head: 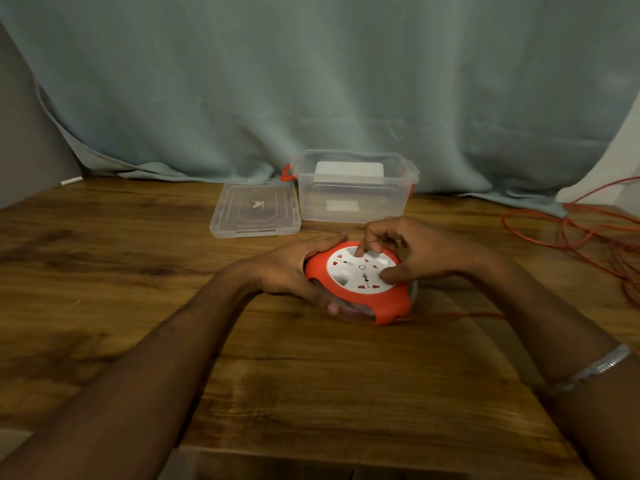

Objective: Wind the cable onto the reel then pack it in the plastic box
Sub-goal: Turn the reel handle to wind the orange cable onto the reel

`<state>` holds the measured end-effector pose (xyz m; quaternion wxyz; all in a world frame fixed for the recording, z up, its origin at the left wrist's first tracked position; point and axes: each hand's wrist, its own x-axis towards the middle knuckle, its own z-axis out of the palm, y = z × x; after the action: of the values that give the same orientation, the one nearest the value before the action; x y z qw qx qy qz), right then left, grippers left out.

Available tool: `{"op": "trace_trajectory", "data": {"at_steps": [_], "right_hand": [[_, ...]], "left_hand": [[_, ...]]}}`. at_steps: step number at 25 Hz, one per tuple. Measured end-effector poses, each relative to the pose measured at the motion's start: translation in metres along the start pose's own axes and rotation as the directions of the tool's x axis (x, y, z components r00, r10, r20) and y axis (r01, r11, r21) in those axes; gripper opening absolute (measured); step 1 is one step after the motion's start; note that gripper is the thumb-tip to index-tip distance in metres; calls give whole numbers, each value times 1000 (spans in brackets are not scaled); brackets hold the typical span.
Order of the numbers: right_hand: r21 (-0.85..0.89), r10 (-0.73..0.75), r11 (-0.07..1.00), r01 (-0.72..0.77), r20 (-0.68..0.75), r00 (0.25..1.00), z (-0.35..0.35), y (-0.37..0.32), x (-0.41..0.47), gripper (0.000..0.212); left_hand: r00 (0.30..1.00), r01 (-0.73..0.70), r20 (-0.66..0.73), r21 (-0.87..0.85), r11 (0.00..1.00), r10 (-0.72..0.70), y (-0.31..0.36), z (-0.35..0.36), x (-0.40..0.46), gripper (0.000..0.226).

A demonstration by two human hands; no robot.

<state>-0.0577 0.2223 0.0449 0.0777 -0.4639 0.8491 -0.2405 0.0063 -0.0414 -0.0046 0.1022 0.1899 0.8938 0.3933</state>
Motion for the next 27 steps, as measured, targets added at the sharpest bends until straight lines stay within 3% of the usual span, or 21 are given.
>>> {"op": "trace_trajectory", "data": {"at_steps": [7,13,17,21,24,27], "right_hand": [[-139,14,990,-28,-94,995,2,-3,-2,44],[-319,-68,948,17,-151,986,17,-2,7,67],[-320,-51,947,-24,-226,973,26,-8,11,77],[-211,-109,976,51,-273,956,27,-4,9,63],[-84,-78,995,59,-256,964,14,4,4,10],[42,-29,999,34,-112,993,5,13,0,36]], "left_hand": [[1000,-3,-15,-14,1000,3,0,1,1,142],[999,-6,-39,1,1000,6,-1,1,1,142],[999,-21,-31,17,1000,21,-1,2,1,141],[1000,-15,-23,2,1000,15,-1,0,0,140],[1000,-18,-7,-8,1000,18,-1,-1,1,137],[1000,-9,21,-2,1000,9,-3,-3,3,140]]}}
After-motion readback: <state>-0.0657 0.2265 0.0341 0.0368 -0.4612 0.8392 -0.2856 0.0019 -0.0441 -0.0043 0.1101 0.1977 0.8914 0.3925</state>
